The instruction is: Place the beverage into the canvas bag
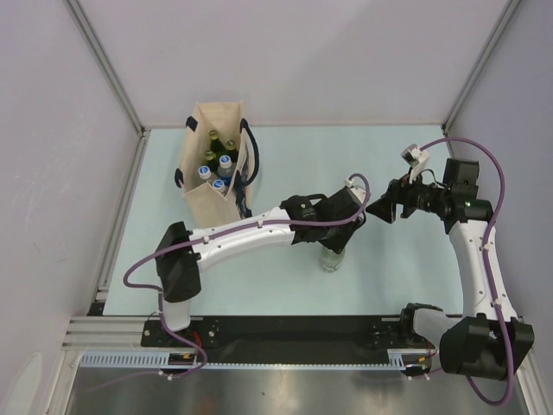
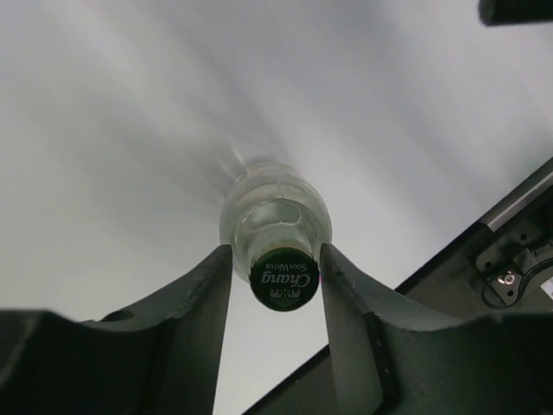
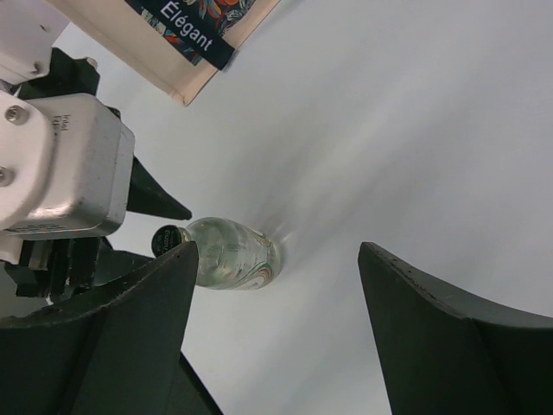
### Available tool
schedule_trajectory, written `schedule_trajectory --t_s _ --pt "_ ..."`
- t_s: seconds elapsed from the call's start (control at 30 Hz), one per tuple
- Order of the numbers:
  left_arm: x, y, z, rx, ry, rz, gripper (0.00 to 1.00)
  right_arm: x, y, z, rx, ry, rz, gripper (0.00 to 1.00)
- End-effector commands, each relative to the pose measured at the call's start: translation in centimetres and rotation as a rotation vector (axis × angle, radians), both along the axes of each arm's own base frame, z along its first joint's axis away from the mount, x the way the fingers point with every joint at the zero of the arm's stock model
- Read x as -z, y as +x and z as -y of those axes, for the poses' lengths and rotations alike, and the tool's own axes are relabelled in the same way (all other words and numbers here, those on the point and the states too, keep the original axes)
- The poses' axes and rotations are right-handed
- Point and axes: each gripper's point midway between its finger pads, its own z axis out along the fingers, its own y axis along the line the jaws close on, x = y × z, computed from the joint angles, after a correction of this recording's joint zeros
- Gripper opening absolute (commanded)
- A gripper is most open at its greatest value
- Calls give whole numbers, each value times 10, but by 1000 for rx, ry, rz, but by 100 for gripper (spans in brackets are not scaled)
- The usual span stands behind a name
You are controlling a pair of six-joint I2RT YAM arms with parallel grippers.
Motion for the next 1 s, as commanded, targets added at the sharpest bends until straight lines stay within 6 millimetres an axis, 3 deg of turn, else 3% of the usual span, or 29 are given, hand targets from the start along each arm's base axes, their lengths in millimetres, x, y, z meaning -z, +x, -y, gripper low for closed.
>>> schedule_trajectory --t_s 0.0,0.27,0.37,0.43,0.47,0.5,0.53,0.7,0.97 --pt "-11 2 1 -15 22 10 46 -5 1 -1 -7 15 21 81" --pt "-3 -1 5 -2 62 -12 43 -4 1 -2 -8 22 17 81" --pt "-4 -1 5 -2 75 -13 33 -4 0 -2 -9 21 18 81" --pt "-8 1 4 -7 75 -3 20 -4 0 -2 -10 21 18 81" --pt "-13 3 6 -3 67 8 14 -4 -1 -2 -11 23 17 81" --pt "-20 4 6 -1 54 19 2 -5 -1 -2 -12 24 17 81" --pt "-24 3 7 9 44 18 0 -5 -1 -2 -13 23 15 81" --pt "-66 8 4 45 -11 74 0 -6 -2 -3 -20 22 15 81" --pt "-130 30 -39 -1 -95 165 0 -4 -8 -18 -98 5 23 81"
